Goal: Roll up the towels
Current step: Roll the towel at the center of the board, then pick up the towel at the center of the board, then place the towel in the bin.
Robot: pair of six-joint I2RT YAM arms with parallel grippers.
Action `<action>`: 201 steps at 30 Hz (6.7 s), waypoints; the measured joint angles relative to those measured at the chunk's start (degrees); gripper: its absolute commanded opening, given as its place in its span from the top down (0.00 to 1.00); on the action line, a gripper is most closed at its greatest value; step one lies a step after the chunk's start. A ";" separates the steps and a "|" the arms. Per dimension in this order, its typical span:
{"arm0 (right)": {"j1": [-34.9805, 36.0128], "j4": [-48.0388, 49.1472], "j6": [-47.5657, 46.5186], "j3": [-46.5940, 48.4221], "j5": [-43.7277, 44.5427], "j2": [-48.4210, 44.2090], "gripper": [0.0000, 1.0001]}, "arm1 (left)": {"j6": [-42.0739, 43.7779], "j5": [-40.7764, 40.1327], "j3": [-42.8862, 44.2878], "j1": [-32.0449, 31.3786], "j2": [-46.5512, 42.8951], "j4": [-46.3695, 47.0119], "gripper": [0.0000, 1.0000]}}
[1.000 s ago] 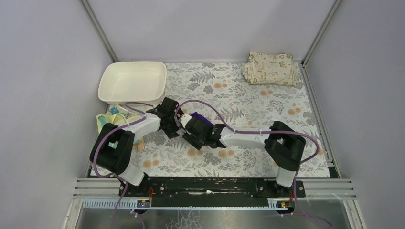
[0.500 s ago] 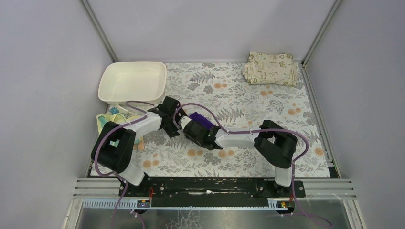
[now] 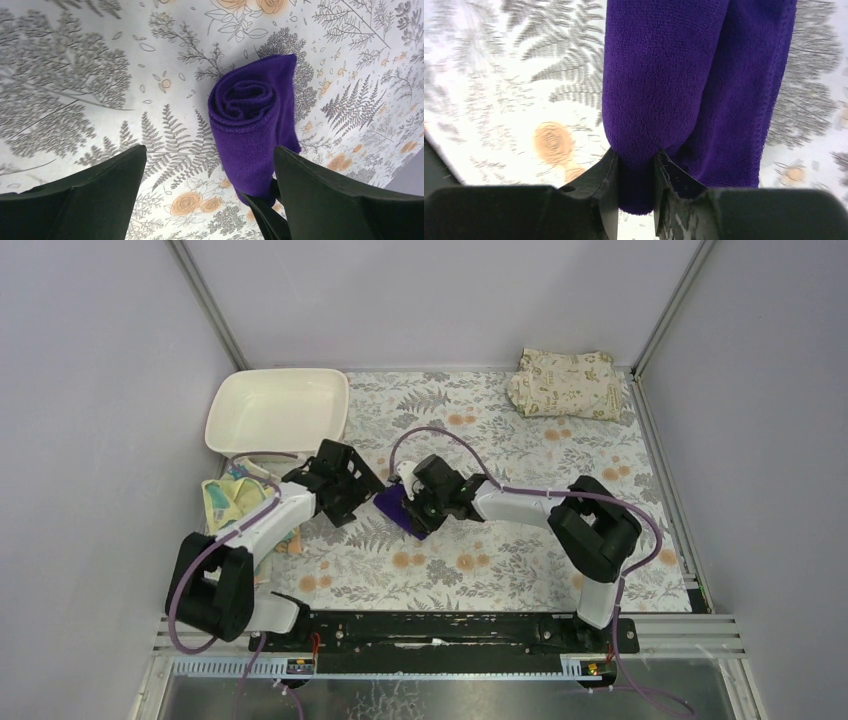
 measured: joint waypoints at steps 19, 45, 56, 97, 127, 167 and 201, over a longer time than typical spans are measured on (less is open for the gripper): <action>-12.02 6.23 17.73 3.85 -44.89 12.70 0.80 | 0.15 2.67 -7.93 0.81 -4.11 -0.68 0.08; 4.46 -4.66 4.61 1.49 4.63 -8.61 0.33 | -1.36 3.37 -6.29 0.76 2.34 3.13 0.11; 11.74 -2.62 -3.82 0.83 15.93 -3.98 0.40 | -1.33 3.39 -5.84 0.76 2.84 3.06 0.11; -9.81 16.70 21.31 -1.42 -34.86 7.74 0.86 | -7.23 10.45 -16.92 -0.20 -6.03 19.61 0.12; -15.85 42.62 47.50 -9.81 -46.16 13.99 0.57 | -5.75 8.52 -9.70 -4.68 6.01 21.81 0.81; -15.85 -3.89 8.17 -10.54 -12.02 -17.07 0.19 | 55.41 -2.05 74.93 29.33 52.26 -20.20 0.89; -15.85 -17.55 7.61 2.75 -5.64 -6.40 0.21 | 76.91 -43.56 81.46 32.85 68.54 -10.10 0.44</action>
